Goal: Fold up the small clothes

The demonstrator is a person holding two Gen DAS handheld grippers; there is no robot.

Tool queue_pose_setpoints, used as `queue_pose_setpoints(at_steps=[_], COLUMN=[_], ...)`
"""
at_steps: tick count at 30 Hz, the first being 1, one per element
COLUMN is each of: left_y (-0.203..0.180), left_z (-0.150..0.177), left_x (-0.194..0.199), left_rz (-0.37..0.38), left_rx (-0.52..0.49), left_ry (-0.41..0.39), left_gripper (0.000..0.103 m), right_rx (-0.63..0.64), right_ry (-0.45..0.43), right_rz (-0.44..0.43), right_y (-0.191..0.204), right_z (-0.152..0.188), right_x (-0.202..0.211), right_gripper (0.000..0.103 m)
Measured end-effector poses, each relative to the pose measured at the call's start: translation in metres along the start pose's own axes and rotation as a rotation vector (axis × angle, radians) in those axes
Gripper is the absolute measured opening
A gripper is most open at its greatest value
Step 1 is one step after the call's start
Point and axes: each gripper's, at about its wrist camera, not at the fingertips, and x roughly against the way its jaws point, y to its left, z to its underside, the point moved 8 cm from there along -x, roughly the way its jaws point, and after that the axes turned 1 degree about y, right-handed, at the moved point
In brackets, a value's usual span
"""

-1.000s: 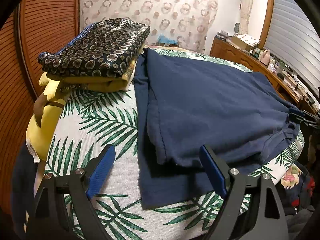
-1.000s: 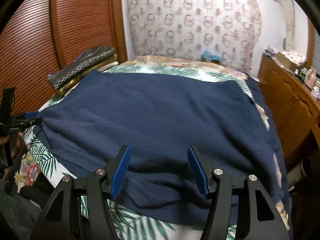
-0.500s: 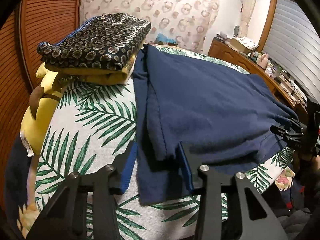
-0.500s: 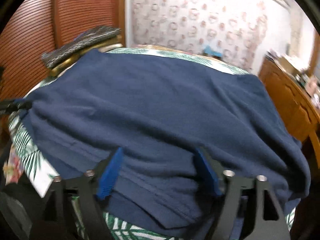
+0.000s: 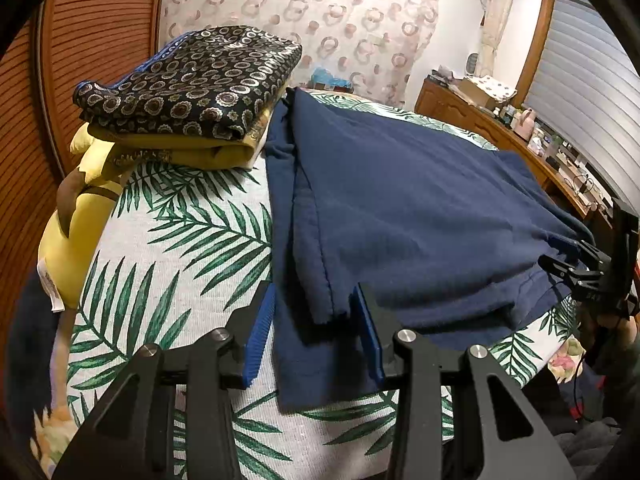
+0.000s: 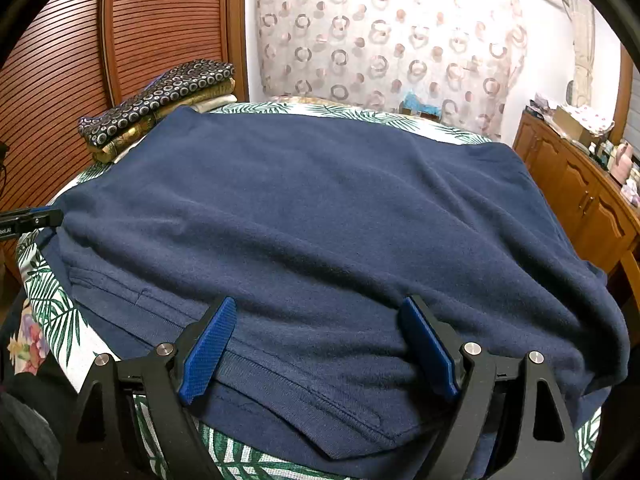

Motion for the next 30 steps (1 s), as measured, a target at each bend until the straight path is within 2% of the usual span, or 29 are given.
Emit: queue_pose_setpoints(at_steps=[1,3,5,10,15,21,30], left_y=[-0.001,-0.005,-0.013,-0.027,-0.054,-0.103,-0.188], left_z=[-0.001,-0.001,-0.001,-0.015,-0.044,-0.079,-0.107], left_x=[-0.001,-0.003,-0.003,0.013,0.025,0.026,0.012], left_rz=[0.004,0.026,0.034,0.075,0.112,0.183,0.304], left_rx=[-0.002,-0.013,-0.044,-0.043,-0.09,-0.176,-0.288], left_ry=[0.0,0.003,-0.006,-0.078,-0.128,-0.167,-0.173], left_gripper=[0.041,0.016,0.009,0.008,0.008,0.008,0.008], right_rx=[0.001,0.002,0.001,0.001,0.009,-0.046,-0.093], right_ry=[0.0,0.0,0.0,0.0,-0.004,-0.045,-0.05], right_rz=[-0.001,-0.001,-0.002,-0.003,-0.006,0.015,0.055], right_y=[0.0,0.0,0.0,0.001,-0.002,-0.024,-0.046], right_z=[0.0,0.0,-0.001,-0.001,0.001,0.004,0.028], right_x=[0.0,0.0,0.001,0.001,0.008,0.031,0.055], right_gripper=[0.086,0.086,0.086,0.086,0.086,0.086,0.086])
